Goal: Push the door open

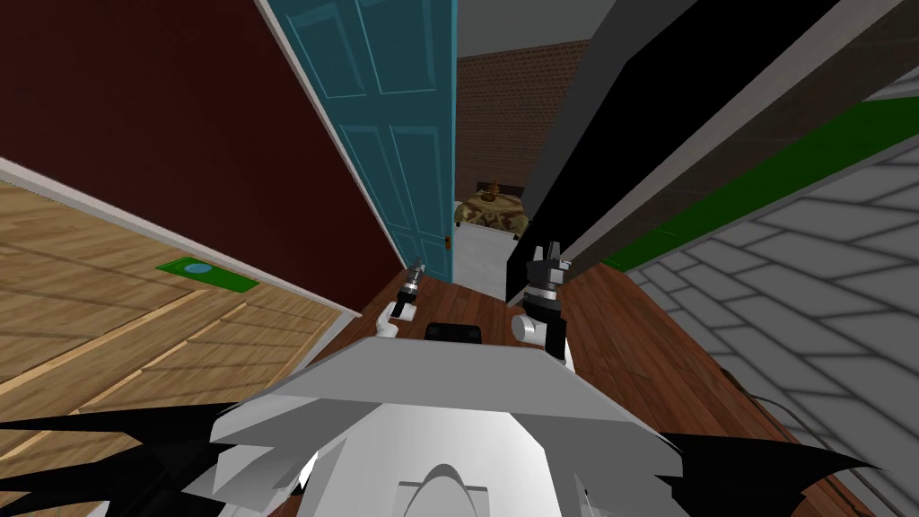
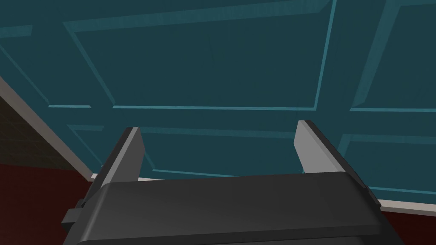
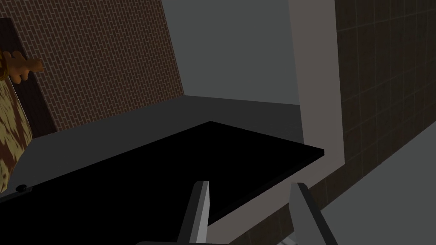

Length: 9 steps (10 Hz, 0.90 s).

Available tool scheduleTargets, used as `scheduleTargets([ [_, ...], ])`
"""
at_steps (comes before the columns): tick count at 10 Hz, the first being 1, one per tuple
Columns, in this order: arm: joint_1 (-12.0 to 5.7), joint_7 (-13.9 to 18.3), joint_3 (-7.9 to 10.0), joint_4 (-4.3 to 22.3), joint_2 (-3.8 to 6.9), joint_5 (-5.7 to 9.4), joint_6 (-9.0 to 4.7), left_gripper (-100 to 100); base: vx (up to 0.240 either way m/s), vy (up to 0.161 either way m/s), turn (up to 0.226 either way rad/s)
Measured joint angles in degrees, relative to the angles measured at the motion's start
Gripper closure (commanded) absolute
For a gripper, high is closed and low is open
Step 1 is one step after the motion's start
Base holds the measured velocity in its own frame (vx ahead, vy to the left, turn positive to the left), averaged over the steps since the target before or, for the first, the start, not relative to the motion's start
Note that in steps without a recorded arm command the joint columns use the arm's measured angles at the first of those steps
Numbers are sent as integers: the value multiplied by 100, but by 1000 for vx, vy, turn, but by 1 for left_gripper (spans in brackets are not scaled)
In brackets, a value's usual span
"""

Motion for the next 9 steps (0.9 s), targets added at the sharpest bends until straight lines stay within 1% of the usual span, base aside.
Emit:
scheduleTargets([
  [1, -33, 5, -22, 85, -20, -20, -1, -100, 90, 25, -10],
  [2, -97, 15, -30, 247, -19, -31, -37, -100, 103, 21, -8],
  [3, -118, 29, -45, 377, -18, -44, -92, -100, 101, 23, -5],
  [6, -289, 50, -79, 772, -57, -84, -169, -100, 100, 21, -7],
  [8, -399, 69, -96, 1071, -66, -106, -258, -100, 94, 19, -7],
  [9, -450, 86, -109, 1173, -70, -118, -265, -100, 102, 21, -7],
])
